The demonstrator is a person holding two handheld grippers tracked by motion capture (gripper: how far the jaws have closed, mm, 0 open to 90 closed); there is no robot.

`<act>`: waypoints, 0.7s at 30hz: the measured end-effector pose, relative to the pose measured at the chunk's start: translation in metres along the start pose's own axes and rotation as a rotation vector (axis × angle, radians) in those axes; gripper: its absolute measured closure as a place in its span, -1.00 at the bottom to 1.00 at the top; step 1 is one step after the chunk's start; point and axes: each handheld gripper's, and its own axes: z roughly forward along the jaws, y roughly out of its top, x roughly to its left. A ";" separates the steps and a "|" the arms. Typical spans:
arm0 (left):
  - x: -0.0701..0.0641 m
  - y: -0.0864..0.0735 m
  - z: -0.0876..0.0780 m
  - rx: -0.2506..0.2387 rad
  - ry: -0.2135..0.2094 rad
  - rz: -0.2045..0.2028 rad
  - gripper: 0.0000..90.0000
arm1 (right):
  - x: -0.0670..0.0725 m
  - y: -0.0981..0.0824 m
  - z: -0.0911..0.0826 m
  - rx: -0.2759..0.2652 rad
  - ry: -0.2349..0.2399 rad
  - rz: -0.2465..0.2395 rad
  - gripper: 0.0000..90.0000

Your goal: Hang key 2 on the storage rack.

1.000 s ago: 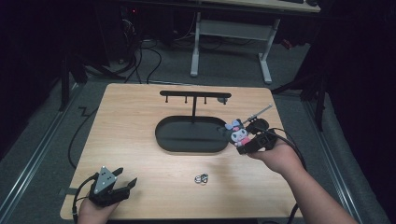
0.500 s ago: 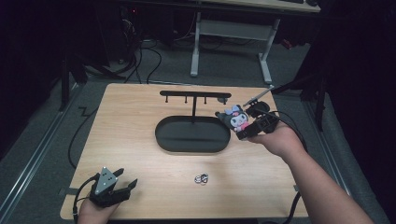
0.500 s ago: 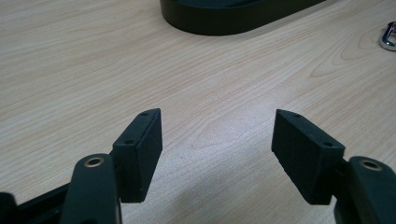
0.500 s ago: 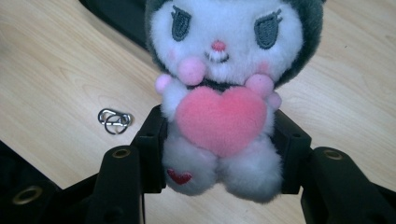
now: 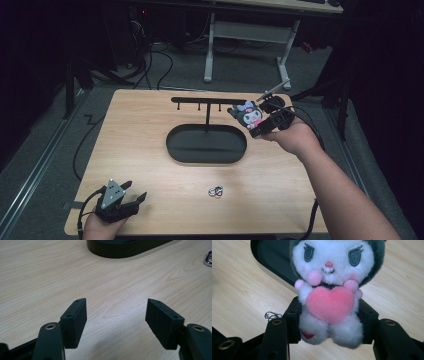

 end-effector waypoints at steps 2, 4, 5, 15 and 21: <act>0.000 0.000 0.000 -0.001 0.000 0.000 -0.24 | 0.000 0.003 0.000 -0.005 -0.002 0.002 0.11; 0.000 0.000 0.000 -0.004 0.001 -0.001 -0.24 | -0.001 0.007 0.000 -0.010 -0.009 0.007 0.11; 0.000 0.000 0.000 -0.002 0.000 -0.001 -0.24 | -0.001 0.008 0.000 -0.011 -0.009 0.014 0.11; 0.001 0.000 -0.001 0.002 -0.001 0.001 -0.24 | -0.007 0.015 0.001 -0.035 -0.035 0.027 0.11; 0.001 -0.001 0.001 0.004 -0.001 0.003 -0.24 | -0.016 0.006 0.000 -0.044 -0.033 0.048 0.11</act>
